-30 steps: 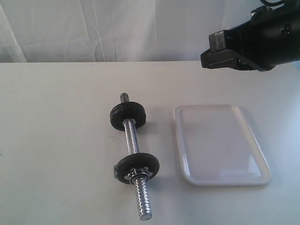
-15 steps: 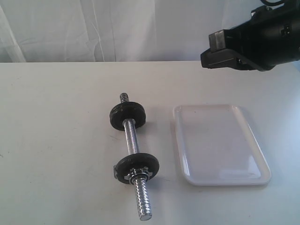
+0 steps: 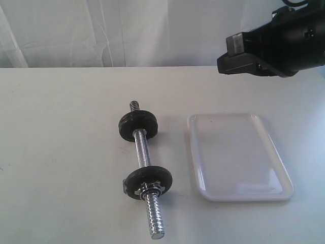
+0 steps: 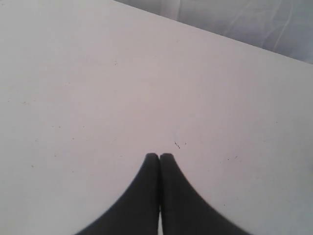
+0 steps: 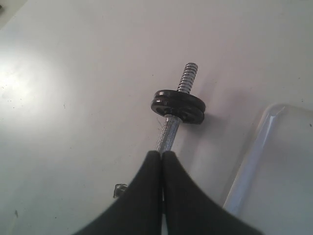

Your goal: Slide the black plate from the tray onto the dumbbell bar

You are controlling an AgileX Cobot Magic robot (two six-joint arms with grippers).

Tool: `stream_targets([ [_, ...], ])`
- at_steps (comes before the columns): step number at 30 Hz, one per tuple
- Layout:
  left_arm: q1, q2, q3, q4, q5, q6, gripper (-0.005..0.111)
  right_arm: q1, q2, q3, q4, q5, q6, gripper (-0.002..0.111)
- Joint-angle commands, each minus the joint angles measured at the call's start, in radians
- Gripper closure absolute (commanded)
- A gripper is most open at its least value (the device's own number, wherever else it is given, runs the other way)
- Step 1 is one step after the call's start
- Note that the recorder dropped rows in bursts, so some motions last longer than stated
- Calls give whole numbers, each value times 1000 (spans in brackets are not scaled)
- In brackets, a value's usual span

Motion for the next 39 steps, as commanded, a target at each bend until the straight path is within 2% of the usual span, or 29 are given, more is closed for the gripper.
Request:
stream_targets([
  [1, 4, -16, 6, -1, 16, -1, 106, -6, -7, 4, 8, -2, 4, 108],
  [5, 4, -16, 14, -6, 4, -1, 106, -6, -7, 4, 8, -4, 4, 108],
  [11, 7, -81, 111, -10, -51, -1, 106, -6, -7, 4, 8, -4, 4, 108],
  [21, 7, -111, 426, -7, -263, -1, 106, -6, -5, 4, 5, -4, 4, 108],
  [25, 7, -111, 542, -11, -278, -26, 106, -6, -5, 4, 5, -4, 4, 108],
  [30, 7, -111, 548, -24, -385, -29, 106, -6, -5, 4, 7, -6, 4, 108],
  [33, 7, -111, 548, -155, -439, -22, 106, -6, -5, 4, 7, -6, 4, 108],
  [36, 7, -111, 548, -215, -528, 107, 106, -6, -5, 4, 7, -6, 4, 108],
  [39, 7, -111, 548, -309, -524, 284, 106, -6, -5, 4, 7, -6, 4, 108],
])
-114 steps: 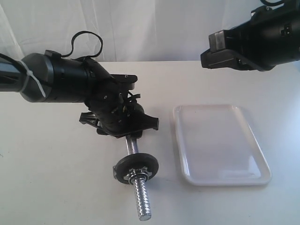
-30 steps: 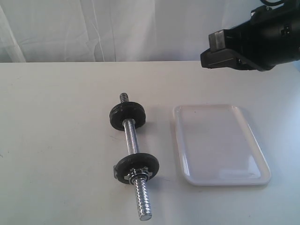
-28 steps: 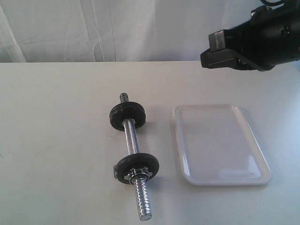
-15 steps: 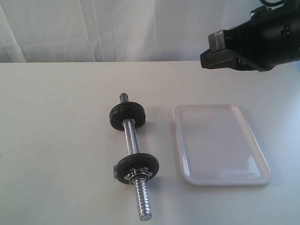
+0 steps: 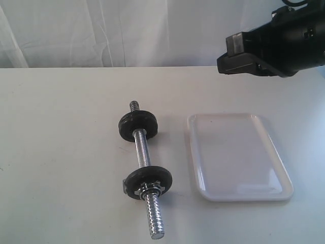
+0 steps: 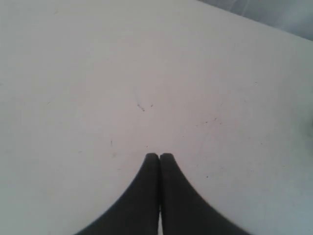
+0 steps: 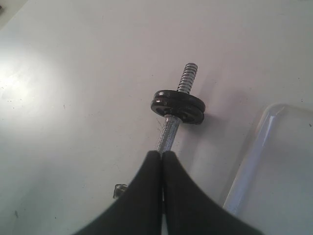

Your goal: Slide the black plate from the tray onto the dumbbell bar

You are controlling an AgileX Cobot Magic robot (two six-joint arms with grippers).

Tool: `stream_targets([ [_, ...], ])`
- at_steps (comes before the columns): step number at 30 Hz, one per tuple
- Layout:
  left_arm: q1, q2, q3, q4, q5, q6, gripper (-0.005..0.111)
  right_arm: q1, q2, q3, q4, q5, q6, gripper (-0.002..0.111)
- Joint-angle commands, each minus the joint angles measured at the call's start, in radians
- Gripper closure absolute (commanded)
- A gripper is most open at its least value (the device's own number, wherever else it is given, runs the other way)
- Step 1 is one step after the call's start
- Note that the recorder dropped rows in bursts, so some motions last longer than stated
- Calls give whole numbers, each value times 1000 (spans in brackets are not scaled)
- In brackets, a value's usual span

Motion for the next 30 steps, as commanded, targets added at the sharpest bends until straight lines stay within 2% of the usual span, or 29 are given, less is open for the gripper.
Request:
stream_targets([
  [1, 0, -3, 4, -143, -19, 256, 106, -6, -5, 4, 5, -6, 4, 108],
  [5, 0, -3, 4, -169, -17, 448, 106, -6, -5, 4, 5, -4, 4, 108],
  [11, 13, -3, 4, -169, -17, 573, 106, -6, -5, 4, 5, -4, 4, 108],
  [17, 30, -3, 4, -171, -8, 458, 106, -6, -5, 4, 5, -4, 4, 108],
  [30, 30, -3, 4, -171, -7, 459, 106, -6, -5, 4, 5, -4, 4, 108],
])
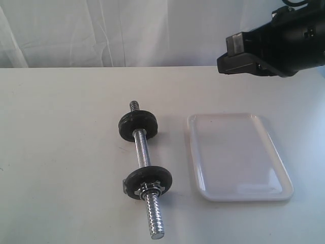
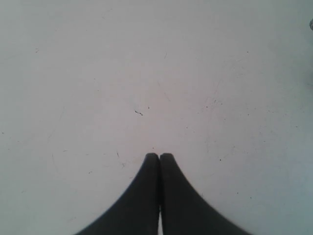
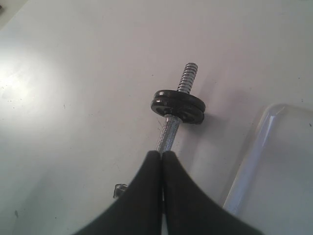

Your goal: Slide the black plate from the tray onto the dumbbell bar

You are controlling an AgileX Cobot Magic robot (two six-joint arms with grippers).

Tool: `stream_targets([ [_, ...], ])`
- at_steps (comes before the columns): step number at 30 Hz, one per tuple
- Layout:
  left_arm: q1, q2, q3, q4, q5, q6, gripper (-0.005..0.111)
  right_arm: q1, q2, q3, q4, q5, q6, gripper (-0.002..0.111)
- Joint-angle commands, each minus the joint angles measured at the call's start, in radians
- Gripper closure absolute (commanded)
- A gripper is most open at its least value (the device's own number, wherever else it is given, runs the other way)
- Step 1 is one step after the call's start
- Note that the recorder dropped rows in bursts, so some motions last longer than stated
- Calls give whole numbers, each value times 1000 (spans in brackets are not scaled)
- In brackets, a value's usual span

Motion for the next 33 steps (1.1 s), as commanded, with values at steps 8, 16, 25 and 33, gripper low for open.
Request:
stream_targets([
  [8, 4, -3, 4, -9, -2, -8, 106, -6, -5, 4, 5, -4, 4, 108],
  [16, 4, -3, 4, -7, -1, -8, 106, -6, 2, 4, 0, -9, 4, 108],
  [25, 4, -3, 4, -7, -3, -8, 106, -6, -343, 4, 4, -7, 4, 108],
  [33, 4, -3, 4, -7, -5, -8, 106, -6, -537, 4, 4, -5, 12, 108],
])
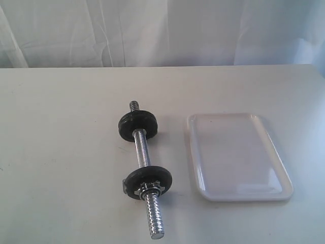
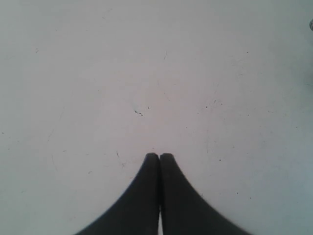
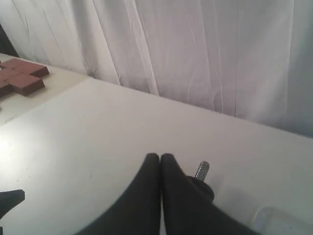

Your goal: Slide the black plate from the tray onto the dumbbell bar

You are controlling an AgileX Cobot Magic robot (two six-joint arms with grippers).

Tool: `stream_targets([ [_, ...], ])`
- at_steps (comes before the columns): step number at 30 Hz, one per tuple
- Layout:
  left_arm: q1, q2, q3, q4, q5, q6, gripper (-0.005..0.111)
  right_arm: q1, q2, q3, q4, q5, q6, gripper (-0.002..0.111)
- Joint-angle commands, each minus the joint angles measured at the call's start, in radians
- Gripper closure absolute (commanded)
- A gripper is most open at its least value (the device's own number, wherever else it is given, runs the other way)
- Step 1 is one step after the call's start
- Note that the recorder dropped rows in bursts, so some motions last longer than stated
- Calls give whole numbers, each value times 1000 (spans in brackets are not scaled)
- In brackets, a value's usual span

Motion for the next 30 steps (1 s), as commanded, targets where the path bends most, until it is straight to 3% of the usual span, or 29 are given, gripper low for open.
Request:
stream_targets([
  [1, 4, -3, 4, -7, -5, -6, 106, -6, -92, 4, 6, -1, 5, 108],
  [14, 4, -3, 4, -7, -10, -6, 106, -6, -221, 106, -84, -4, 5, 108],
  [20, 4, -3, 4, -7, -12, -6, 106, -6, -340, 274, -296, -63, 5, 108],
  [30, 4, -3, 4, -7, -12, -6, 106, -6, -529, 636, -323, -243, 5, 108],
])
